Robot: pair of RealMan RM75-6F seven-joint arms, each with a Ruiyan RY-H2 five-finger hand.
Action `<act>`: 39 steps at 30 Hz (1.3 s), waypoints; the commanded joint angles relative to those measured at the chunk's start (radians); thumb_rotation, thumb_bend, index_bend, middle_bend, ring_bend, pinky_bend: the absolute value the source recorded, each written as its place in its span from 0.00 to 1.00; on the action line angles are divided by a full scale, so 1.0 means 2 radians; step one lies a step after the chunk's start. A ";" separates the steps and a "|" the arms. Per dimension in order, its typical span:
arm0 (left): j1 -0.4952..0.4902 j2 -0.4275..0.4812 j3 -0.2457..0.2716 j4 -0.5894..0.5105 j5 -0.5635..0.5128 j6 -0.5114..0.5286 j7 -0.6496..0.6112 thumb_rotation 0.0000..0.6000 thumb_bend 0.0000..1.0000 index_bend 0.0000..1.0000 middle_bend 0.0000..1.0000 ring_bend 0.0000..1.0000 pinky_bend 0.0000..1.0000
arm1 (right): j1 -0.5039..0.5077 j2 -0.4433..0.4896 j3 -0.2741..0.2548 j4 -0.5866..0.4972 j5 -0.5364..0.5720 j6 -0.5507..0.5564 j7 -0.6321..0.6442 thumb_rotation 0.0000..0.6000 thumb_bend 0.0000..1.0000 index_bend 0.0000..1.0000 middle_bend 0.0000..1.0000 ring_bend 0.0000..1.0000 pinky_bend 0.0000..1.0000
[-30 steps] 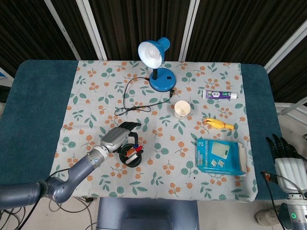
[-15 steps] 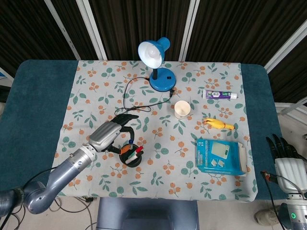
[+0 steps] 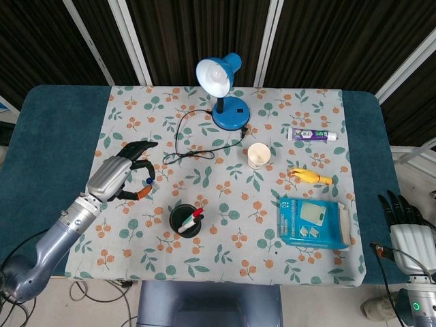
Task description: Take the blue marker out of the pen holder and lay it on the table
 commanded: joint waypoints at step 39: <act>-0.026 -0.118 0.010 0.054 -0.099 0.036 0.220 1.00 0.28 0.18 0.03 0.00 0.00 | 0.002 0.004 -0.002 0.001 -0.004 -0.004 0.007 1.00 0.14 0.02 0.00 0.06 0.18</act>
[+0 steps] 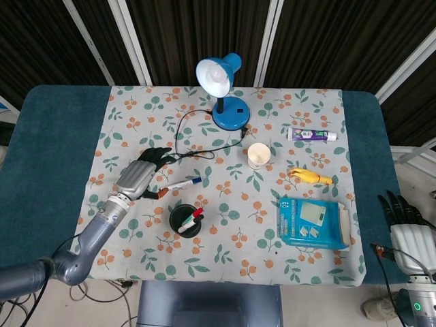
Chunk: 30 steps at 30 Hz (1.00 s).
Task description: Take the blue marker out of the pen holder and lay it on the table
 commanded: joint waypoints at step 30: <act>0.282 0.137 0.140 -0.009 0.162 0.326 -0.028 1.00 0.28 0.16 0.00 0.00 0.00 | -0.001 -0.004 0.002 0.005 -0.002 0.007 -0.007 1.00 0.14 0.02 0.00 0.06 0.18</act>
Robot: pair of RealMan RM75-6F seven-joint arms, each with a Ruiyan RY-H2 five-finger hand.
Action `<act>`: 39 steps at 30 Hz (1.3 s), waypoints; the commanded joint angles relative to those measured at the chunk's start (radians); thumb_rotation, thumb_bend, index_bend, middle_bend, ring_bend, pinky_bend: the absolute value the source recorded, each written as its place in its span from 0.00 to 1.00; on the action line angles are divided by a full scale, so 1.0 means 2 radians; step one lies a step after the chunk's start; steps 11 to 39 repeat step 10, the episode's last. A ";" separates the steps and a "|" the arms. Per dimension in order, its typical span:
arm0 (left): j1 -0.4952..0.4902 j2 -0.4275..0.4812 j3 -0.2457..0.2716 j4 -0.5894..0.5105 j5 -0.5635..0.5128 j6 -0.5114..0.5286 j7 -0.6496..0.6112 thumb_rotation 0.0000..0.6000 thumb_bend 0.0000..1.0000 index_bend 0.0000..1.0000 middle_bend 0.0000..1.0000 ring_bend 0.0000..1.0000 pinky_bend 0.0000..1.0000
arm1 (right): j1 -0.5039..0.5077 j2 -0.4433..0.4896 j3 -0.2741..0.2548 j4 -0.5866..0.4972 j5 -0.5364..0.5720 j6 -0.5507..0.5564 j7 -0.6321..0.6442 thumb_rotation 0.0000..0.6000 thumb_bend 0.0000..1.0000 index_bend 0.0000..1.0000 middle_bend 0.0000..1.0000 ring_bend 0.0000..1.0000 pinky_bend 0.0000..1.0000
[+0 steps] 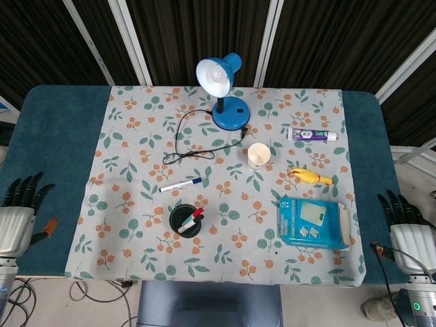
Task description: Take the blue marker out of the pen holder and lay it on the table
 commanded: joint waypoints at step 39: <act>0.025 -0.001 -0.015 0.041 0.013 -0.021 -0.056 1.00 0.28 0.16 0.00 0.00 0.00 | 0.000 0.000 0.000 0.000 0.000 0.000 0.000 1.00 0.14 0.02 0.00 0.06 0.18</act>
